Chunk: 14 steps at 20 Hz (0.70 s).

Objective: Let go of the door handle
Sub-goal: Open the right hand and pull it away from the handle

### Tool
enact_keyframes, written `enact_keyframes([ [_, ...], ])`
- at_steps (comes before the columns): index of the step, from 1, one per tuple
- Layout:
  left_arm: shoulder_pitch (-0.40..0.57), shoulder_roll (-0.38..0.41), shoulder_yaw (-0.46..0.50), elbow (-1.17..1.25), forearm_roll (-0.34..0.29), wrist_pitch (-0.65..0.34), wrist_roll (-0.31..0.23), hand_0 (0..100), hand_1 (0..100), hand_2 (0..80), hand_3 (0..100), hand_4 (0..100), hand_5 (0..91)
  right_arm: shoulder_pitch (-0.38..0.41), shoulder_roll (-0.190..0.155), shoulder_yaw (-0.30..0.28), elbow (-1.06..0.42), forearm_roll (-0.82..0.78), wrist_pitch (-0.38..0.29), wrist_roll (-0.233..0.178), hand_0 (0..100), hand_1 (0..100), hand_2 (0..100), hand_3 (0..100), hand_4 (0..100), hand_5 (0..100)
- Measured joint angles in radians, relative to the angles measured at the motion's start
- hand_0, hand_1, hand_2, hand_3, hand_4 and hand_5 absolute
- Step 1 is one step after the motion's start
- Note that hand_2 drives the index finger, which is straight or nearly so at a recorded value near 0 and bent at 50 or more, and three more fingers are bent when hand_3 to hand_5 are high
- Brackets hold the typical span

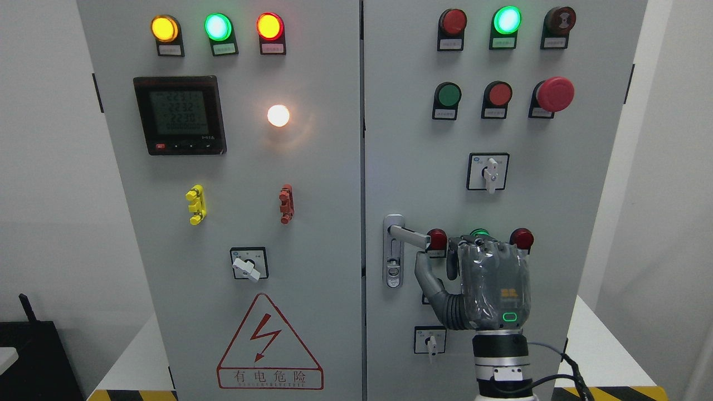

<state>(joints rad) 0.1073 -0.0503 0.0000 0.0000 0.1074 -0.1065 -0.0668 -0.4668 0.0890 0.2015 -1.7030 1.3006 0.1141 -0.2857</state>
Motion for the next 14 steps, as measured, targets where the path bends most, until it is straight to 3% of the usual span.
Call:
enact_keyframes([
  [3,0.0,0.0,0.0,0.0,0.0,0.0,0.0,12,39,0.0,0,0,0.0,0.035,-0.015,0.001,-0.019,-0.006,-0.028,-0.025,51,38,90,100,92,99],
  [5,0.0,0.0,0.0,0.0,0.0,0.0,0.0,12,39,0.0,0,0,0.0,0.064,-0.031,-0.001,-0.036,-0.011,-0.056,-0.05,51,36,80,100,88,96],
  [6,0.0,0.0,0.0,0.0,0.0,0.0,0.0,12,39,0.0,0,0,0.0,0.077,-0.042,-0.004,-0.043,-0.014,-0.07,-0.061,50,36,71,97,82,87],
  [7,0.0,0.0,0.0,0.0,0.0,0.0,0.0,12,39,0.0,0,0,0.0,0.092,-0.053,-0.007,-0.051,-0.021,-0.079,-0.07,50,35,59,87,71,74],
  [8,0.0,0.0,0.0,0.0,0.0,0.0,0.0,12,39,0.0,0,0,0.0,0.108,-0.067,-0.012,-0.061,-0.029,-0.09,-0.076,49,35,55,79,66,66],
  [10,0.0,0.0,0.0,0.0,0.0,0.0,0.0,12,39,0.0,0,0,0.0,0.132,-0.094,-0.021,-0.077,-0.054,-0.112,-0.083,49,29,33,50,37,34],
  [11,0.0,0.0,0.0,0.0,0.0,0.0,0.0,12,39,0.0,0,0,0.0,0.143,-0.108,-0.027,-0.085,-0.067,-0.122,-0.085,50,28,30,46,34,30],
  [13,0.0,0.0,0.0,0.0,0.0,0.0,0.0,12,39,0.0,0,0,0.0,0.162,-0.135,-0.038,-0.099,-0.099,-0.141,-0.087,52,15,7,13,4,1],
  [14,0.0,0.0,0.0,0.0,0.0,0.0,0.0,12,39,0.0,0,0,0.0,0.169,-0.148,-0.044,-0.106,-0.114,-0.146,-0.088,52,13,5,10,1,0],
])
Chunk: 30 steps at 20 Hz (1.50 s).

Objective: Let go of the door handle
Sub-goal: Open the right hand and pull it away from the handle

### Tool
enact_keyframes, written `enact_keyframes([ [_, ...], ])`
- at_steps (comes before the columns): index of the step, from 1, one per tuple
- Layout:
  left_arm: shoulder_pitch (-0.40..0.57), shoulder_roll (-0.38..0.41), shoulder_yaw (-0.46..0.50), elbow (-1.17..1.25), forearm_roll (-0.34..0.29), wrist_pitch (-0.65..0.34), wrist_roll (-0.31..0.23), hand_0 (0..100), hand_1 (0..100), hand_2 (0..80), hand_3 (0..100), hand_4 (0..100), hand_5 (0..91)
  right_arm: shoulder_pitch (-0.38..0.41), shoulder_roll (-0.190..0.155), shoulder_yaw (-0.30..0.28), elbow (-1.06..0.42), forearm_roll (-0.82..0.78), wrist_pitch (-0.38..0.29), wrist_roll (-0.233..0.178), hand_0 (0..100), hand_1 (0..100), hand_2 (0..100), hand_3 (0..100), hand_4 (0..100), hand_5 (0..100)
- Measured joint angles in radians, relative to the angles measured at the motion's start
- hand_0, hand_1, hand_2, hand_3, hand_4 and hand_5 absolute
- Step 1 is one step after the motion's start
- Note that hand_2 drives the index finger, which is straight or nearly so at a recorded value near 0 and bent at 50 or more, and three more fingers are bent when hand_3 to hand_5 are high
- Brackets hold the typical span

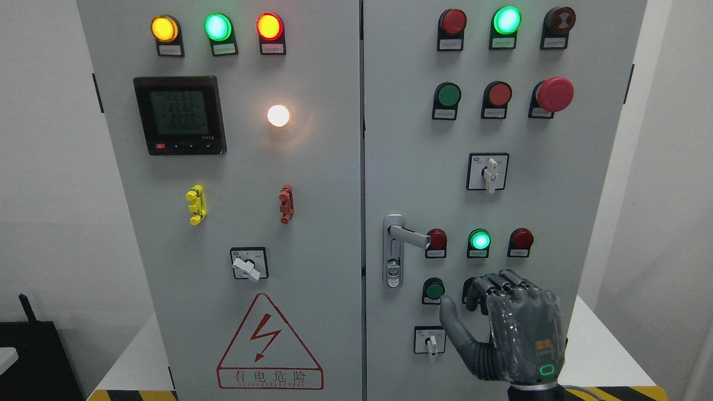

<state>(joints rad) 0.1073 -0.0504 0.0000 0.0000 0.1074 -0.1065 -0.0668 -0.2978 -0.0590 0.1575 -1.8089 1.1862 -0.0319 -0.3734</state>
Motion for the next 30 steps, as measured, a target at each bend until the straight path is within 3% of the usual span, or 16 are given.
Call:
enact_keyframes([
  [1,0.0,0.0,0.0,0.0,0.0,0.0,0.0,12,39,0.0,0,0,0.0,0.006,-0.012,-0.005,-0.005,-0.014,-0.005,0.0,52,8,0,0,0,0],
  [6,0.0,0.0,0.0,0.0,0.0,0.0,0.0,12,39,0.0,0,0,0.0,0.024,-0.06,-0.028,-0.031,-0.077,-0.025,-0.001,47,7,0,0,0,0],
  [13,0.0,0.0,0.0,0.0,0.0,0.0,0.0,12,39,0.0,0,0,0.0,0.044,-0.1,-0.053,-0.069,-0.122,-0.048,-0.004,44,8,0,0,0,0],
  [30,0.0,0.0,0.0,0.0,0.0,0.0,0.0,12,39,0.0,0,0,0.0,0.085,-0.124,-0.083,-0.127,-0.143,-0.049,0.011,40,13,0,0,0,0],
])
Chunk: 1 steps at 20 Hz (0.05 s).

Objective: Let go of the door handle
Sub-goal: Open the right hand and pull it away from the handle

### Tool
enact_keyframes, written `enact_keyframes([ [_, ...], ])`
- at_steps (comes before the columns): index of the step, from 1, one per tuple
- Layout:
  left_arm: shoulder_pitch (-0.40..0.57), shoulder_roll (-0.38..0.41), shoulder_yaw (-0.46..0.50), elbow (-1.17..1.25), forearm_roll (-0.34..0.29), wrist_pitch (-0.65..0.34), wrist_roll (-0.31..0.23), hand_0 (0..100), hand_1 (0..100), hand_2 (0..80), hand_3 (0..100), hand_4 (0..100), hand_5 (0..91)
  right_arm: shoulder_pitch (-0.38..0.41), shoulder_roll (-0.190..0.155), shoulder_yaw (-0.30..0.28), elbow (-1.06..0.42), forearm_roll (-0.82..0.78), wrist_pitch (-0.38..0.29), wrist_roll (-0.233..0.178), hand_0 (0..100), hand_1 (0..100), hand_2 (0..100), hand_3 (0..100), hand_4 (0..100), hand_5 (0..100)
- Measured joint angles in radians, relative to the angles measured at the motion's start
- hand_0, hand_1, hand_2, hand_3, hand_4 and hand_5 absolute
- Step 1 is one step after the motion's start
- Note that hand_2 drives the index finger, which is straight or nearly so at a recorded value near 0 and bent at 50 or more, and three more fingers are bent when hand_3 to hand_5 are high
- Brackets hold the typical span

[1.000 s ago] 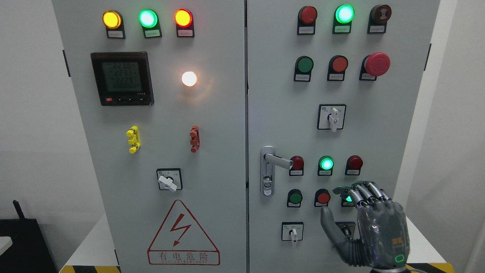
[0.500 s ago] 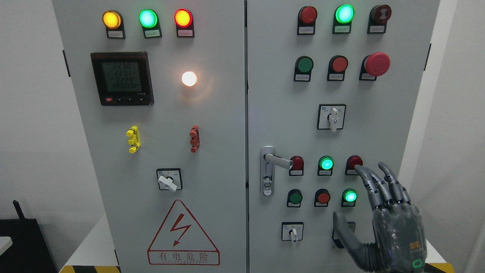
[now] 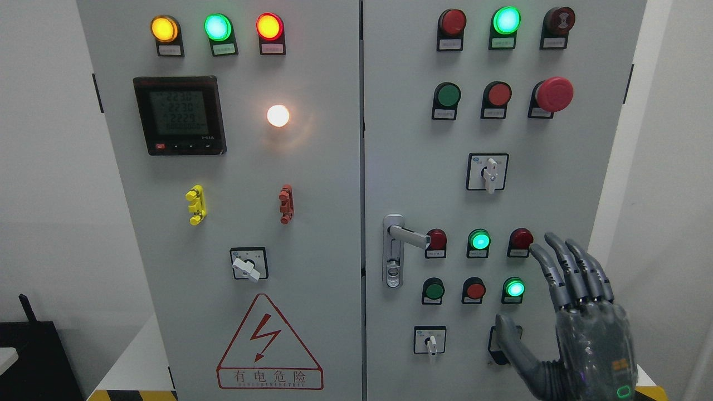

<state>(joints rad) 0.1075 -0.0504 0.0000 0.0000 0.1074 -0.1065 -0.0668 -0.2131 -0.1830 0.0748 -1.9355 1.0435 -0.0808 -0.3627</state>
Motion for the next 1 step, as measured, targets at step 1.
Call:
enact_keyframes([
  [1,0.0,0.0,0.0,0.0,0.0,0.0,0.0,12,39,0.0,0,0,0.0,0.001,0.0,-0.001,-0.002,0.0,0.0,0.001,40,13,0,0,0,0],
])
